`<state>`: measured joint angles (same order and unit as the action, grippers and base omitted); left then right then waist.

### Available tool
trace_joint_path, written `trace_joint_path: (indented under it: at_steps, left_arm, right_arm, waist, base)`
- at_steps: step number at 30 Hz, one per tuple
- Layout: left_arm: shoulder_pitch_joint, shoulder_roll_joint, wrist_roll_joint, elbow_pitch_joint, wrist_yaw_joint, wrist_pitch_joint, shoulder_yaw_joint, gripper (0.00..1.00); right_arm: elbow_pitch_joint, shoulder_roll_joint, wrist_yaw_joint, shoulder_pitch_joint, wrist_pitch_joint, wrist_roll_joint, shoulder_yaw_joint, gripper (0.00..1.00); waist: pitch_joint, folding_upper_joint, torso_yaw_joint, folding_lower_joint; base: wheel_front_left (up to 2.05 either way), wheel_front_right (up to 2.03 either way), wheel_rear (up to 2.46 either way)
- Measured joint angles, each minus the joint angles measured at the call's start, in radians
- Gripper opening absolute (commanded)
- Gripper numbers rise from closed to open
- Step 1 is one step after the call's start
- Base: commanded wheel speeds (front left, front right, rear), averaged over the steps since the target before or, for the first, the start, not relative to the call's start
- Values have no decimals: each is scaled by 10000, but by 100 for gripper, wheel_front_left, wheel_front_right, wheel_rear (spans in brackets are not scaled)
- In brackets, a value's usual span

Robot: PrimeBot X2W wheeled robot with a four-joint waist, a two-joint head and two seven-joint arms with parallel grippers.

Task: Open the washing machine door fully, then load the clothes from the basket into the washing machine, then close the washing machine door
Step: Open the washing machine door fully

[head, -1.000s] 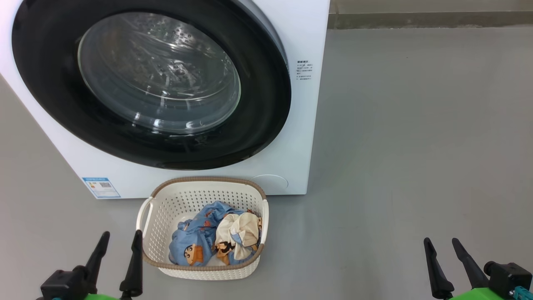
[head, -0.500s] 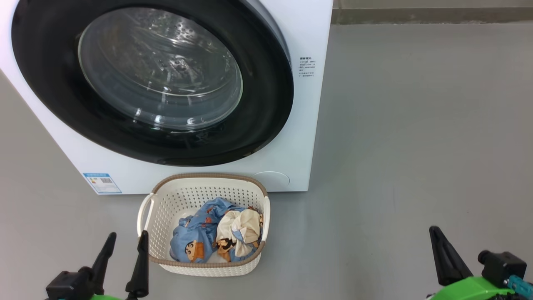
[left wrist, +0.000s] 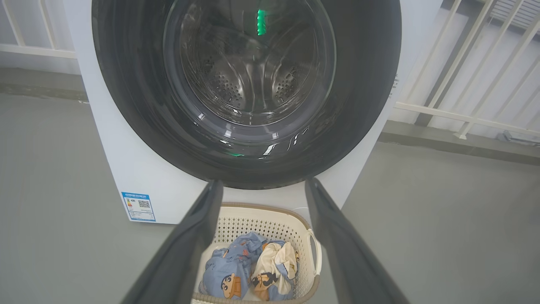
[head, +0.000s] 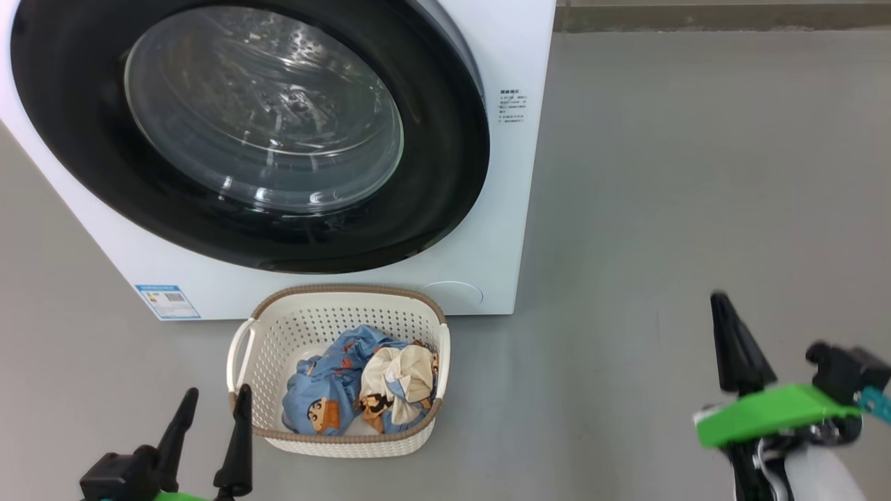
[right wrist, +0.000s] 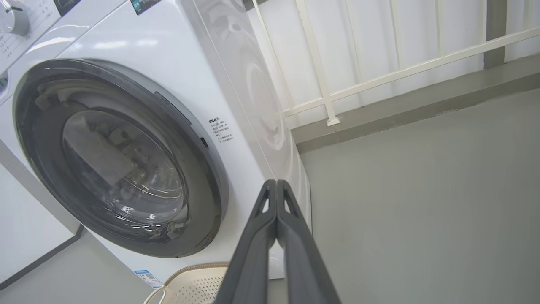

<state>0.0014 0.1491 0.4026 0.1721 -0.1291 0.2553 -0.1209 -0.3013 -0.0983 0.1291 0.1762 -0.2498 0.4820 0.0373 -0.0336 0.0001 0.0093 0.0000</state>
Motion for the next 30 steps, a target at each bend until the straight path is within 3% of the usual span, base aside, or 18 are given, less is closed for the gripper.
trace_joint_path:
  at_steps: [15, 25, 30]
  left_arm:
    - [-100, 81, 46, -61, 0, 0, -213, 100]
    - [-340, 107, 90, -67, 0, 0, -548, 100]
    - [-466, 105, 161, -61, 0, 0, -721, 100]
  right_arm:
    - [-77, -247, 0, 2778, -4, 2328, -309, 0]
    - [-1060, -857, 0, 4487, -67, 6105, -1208, 0]
    - [-1655, -1490, 0, 5119, 959, 8061, -2013, 0]
  waist:
    - [-281, 0, 40, 0]
    - [-381, 0, 342, 0]
    - [-421, 0, 541, 0]
  base:
    - [0, 0, 0]
    - [0, 0, 0]
    - [0, 0, 0]
